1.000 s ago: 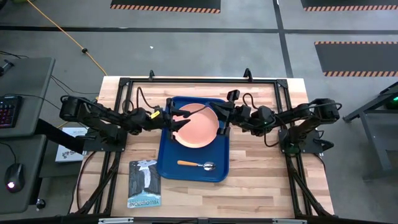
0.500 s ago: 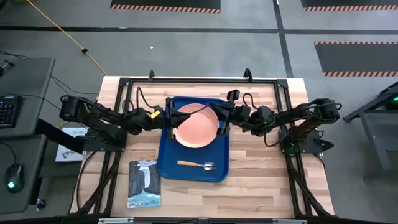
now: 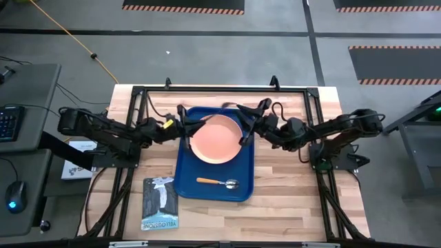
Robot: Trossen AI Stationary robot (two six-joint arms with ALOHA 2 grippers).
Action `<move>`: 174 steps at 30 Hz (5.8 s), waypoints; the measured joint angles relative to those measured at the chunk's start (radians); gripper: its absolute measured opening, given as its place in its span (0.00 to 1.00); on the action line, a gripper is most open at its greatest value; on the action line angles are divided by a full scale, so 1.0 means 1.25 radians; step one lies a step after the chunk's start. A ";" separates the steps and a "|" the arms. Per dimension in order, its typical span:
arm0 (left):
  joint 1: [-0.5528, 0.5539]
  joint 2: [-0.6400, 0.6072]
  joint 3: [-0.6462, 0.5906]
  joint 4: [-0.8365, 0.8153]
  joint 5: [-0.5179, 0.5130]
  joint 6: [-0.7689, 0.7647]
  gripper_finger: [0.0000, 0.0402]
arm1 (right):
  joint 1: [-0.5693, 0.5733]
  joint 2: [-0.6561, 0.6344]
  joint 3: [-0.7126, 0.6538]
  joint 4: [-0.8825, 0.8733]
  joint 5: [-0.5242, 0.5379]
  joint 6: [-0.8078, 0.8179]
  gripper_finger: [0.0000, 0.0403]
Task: Pick and place plate/cup/fork/spoon on tray
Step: Put the purple fork on the blue serving tray
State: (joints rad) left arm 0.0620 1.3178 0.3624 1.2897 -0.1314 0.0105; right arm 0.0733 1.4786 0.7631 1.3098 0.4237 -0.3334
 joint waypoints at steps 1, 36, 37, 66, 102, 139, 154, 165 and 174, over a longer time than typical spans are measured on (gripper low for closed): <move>0.004 -0.018 -0.007 -0.008 -0.002 -0.004 0.01 | 0.005 -0.012 0.000 -0.033 0.022 -0.012 0.23; -0.392 -0.021 0.150 -0.967 -0.016 -0.953 0.00 | 0.116 -0.329 0.000 -0.863 0.351 0.162 0.63; -0.392 -0.003 0.150 -0.949 -0.015 -0.956 0.00 | 0.116 -0.329 0.000 -0.865 0.351 0.162 0.63; -0.243 0.078 0.150 -0.988 0.120 -0.909 0.04 | 0.116 -0.328 0.000 -0.932 0.346 0.243 0.63; -0.233 0.079 0.149 -1.017 0.074 -0.836 0.19 | 0.116 -0.328 0.000 -0.932 0.344 0.249 0.63; -0.100 -0.377 0.005 -0.705 -0.192 -0.176 0.00 | 0.065 0.038 -0.134 -0.911 -0.192 1.004 0.34; -0.098 -0.383 0.004 -0.711 -0.167 -0.153 0.00 | 0.056 0.206 -0.018 -0.876 -0.200 1.050 0.53; -0.098 -0.383 0.004 -0.716 -0.167 -0.153 0.00 | 0.056 0.247 -0.019 -0.850 -0.189 1.082 0.30; -0.098 -0.383 0.004 -0.717 -0.167 -0.153 0.00 | 0.057 0.246 -0.020 -0.837 -0.193 1.074 0.14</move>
State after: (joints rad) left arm -0.0601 0.8394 0.3675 0.3931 -0.3405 -0.1806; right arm 0.1444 1.7859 0.7383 0.2633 0.1825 1.0096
